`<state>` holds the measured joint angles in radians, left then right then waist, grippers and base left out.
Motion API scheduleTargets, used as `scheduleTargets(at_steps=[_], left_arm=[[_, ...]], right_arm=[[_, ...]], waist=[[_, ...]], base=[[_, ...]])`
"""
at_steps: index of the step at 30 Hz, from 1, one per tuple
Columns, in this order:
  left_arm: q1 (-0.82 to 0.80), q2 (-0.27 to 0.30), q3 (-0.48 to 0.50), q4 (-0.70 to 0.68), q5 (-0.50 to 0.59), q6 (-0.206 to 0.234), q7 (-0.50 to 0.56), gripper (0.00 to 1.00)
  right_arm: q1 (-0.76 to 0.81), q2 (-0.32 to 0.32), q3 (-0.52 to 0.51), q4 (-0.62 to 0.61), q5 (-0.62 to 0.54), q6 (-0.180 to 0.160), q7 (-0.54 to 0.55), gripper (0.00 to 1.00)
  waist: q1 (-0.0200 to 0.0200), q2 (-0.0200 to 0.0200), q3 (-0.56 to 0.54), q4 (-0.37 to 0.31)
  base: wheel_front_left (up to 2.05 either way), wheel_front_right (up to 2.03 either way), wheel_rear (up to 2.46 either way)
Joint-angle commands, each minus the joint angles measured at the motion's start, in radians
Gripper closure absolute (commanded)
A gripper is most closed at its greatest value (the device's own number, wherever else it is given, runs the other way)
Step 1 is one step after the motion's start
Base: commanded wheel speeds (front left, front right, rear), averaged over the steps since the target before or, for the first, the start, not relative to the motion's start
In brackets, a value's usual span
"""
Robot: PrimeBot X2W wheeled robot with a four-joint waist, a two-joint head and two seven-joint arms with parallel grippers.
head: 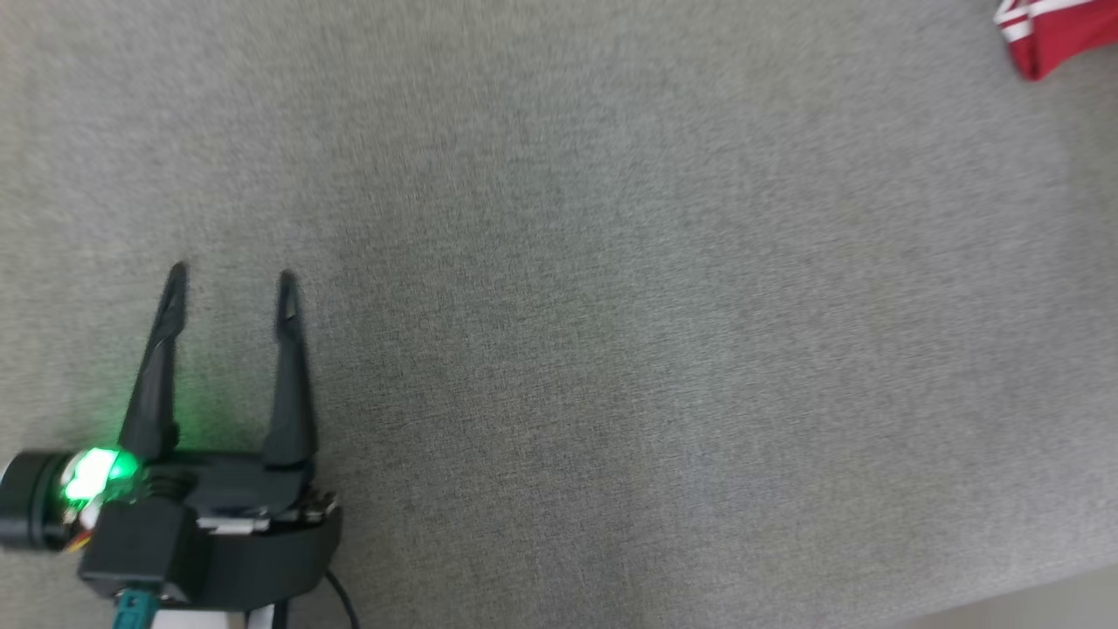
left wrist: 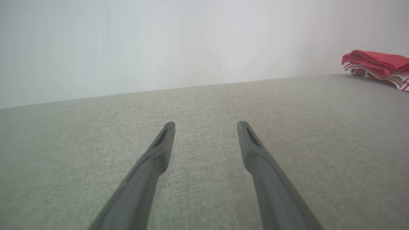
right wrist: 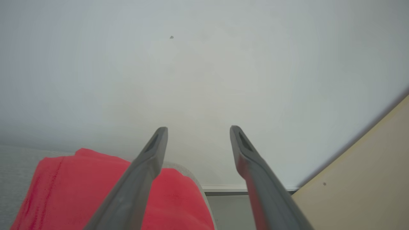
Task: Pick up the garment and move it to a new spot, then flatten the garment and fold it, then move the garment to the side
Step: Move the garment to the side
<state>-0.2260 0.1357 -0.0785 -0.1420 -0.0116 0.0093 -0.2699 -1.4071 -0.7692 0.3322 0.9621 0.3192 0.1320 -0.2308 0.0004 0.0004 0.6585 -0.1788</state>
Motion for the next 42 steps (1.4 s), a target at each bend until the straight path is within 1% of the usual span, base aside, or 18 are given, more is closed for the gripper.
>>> scheduleTargets(at_steps=[1,3,4,10,14,17,18,23,31,39,42], left_arm=[[0.051,0.008,0.029,0.029,-0.016,0.013,0.01,0.0],[0.072,0.004,0.041,0.029,-0.025,0.017,0.008,0.0],[0.072,0.004,0.041,0.029,-0.025,0.017,0.008,0.0],[0.147,-0.007,0.079,0.048,-0.052,0.015,0.005,0.0],[0.21,-0.016,0.099,0.071,-0.068,0.005,0.005,0.0],[0.246,-0.023,0.109,0.085,-0.073,0.001,0.005,0.0],[0.268,-0.028,0.115,0.092,-0.076,-0.006,0.005,0.0],[0.301,-0.034,0.123,0.111,-0.074,-0.019,0.005,0.0],[0.334,-0.041,0.135,0.145,-0.067,-0.032,0.005,0.0],[0.357,-0.052,0.128,0.183,-0.063,-0.041,0.005,0.0],[0.364,-0.056,0.12,0.199,-0.064,-0.044,0.005,0.0]], right_arm=[[0.055,0.039,-0.018,-0.031,0.01,-0.003,-0.014,0.0],[0.105,0.072,-0.041,-0.068,0.018,-0.003,-0.024,0.0],[0.105,0.072,-0.041,-0.068,0.018,-0.003,-0.024,0.0],[0.309,0.181,-0.104,-0.191,0.016,-0.003,-0.033,0.0],[0.47,0.266,-0.14,-0.282,0.02,-0.003,-0.035,0.0],[0.589,0.313,-0.161,-0.338,0.024,-0.003,-0.035,0.0],[0.658,0.34,-0.171,-0.37,0.025,-0.003,-0.035,0.0],[0.816,0.399,-0.191,-0.446,0.022,-0.003,-0.035,0.0],[1.05,0.465,-0.235,-0.567,0.007,-0.003,-0.035,0.0],[1.259,0.534,-0.307,-0.671,-0.03,-0.003,-0.035,0.0],[1.342,0.574,-0.352,-0.723,-0.043,-0.003,-0.035,0.0]], waist=[[-0.0004,-0.0004,-0.101,0.002],[-0.0004,-0.0004,-0.154,0.011],[-0.0004,-0.0004,-0.154,0.011],[-0.0004,-0.0004,-0.313,0.042],[-0.0004,-0.0004,-0.417,0.055],[-0.0004,-0.0004,-0.48,0.069],[-0.0004,-0.0004,-0.51,0.078],[-0.0004,-0.0004,-0.554,0.095],[-0.0004,-0.0004,-0.603,0.112],[-0.0004,-0.0004,-0.661,0.124],[-0.0004,-0.0004,-0.679,0.135]], base=[[0.0,0.0,0.0],[0.0,0.0,0.0],[0.0,0.0,0.0],[0.0,0.0,0.0],[0.0,0.0,0.0],[0.0,0.0,0.0],[0.0,0.0,0.0],[0.0,0.0,0.0],[0.0,0.0,0.0],[0.0,0.0,0.0],[0.0,0.0,0.0]])
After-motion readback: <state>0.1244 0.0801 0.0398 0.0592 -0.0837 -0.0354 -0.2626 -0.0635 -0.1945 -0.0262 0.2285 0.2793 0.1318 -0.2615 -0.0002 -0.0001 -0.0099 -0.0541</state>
